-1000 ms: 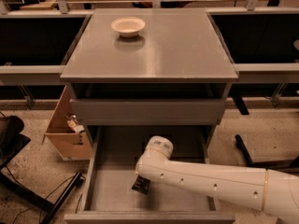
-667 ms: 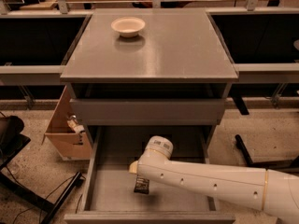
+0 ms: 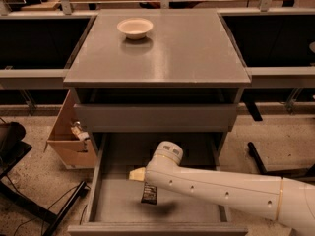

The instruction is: Place rxbar chocolate into middle drawer

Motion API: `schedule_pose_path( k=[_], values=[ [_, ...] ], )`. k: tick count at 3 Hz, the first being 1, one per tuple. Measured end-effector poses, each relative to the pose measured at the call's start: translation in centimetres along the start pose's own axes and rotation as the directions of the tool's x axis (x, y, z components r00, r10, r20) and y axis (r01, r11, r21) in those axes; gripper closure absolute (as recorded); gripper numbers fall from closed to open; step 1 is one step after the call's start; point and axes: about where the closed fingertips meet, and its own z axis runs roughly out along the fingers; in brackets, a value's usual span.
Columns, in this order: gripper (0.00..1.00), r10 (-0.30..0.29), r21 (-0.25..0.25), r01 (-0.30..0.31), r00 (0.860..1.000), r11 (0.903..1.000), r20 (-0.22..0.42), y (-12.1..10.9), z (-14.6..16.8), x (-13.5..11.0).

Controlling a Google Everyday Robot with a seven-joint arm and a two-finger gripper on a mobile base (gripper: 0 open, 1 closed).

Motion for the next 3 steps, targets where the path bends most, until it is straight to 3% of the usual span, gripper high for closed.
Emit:
schedule_pose_path(
  k=[1, 2, 3],
  values=[
    [0.00, 0.003, -0.004, -0.003, 1.000, 1.0000, -0.013, -1.2, -6.8, -3.0],
    [0.00, 0.080, -0.013, -0.081, 0.995, 0.9966, -0.052, -2.9, -14.4, -4.5],
    [0.00, 0.190, -0.020, -0.191, 0.981, 0.9814, -0.049, -4.5, -23.7, -4.8]
  ],
)
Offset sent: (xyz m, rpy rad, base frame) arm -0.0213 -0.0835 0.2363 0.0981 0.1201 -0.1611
